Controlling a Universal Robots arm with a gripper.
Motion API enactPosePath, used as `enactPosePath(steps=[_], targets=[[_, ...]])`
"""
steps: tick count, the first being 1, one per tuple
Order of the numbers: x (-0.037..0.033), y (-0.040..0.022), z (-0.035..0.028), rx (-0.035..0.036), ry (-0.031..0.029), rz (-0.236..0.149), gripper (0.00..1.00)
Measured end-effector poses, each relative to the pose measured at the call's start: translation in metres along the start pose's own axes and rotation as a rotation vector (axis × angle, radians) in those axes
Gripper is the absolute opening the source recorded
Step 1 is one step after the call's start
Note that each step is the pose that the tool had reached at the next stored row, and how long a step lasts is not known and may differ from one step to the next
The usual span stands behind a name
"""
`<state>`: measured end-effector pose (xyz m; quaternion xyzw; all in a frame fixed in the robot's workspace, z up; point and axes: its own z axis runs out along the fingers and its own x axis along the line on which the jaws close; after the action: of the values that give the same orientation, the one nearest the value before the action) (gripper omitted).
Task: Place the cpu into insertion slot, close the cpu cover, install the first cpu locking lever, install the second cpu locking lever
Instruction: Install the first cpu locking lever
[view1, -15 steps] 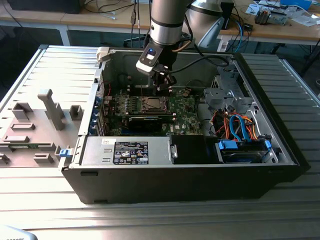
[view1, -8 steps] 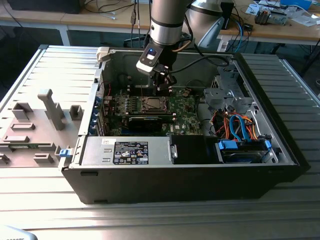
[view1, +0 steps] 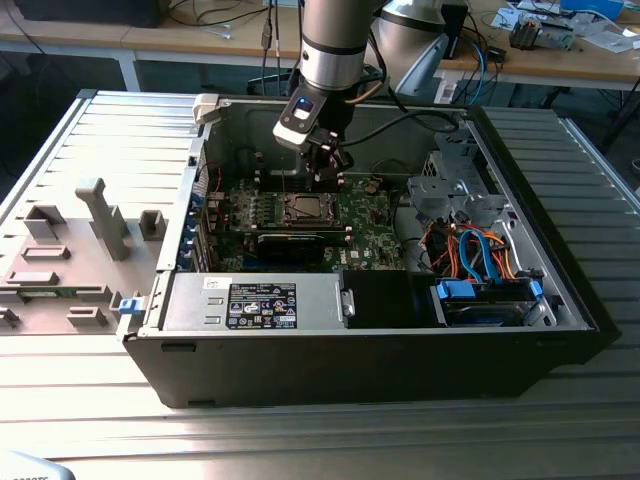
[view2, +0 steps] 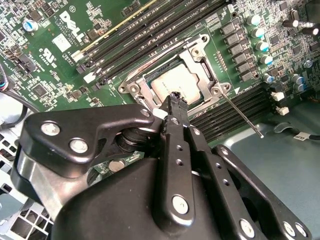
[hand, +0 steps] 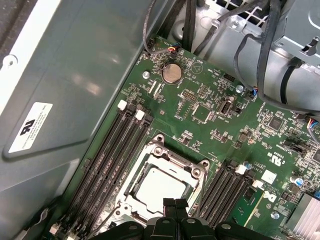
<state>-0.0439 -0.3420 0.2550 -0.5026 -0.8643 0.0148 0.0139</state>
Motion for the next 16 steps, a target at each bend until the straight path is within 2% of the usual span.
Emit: enactPosePath(steps=[16], targets=[[0.0000,0.0000,0.0000,0.0002,-0.0010,-0.023,0.11]])
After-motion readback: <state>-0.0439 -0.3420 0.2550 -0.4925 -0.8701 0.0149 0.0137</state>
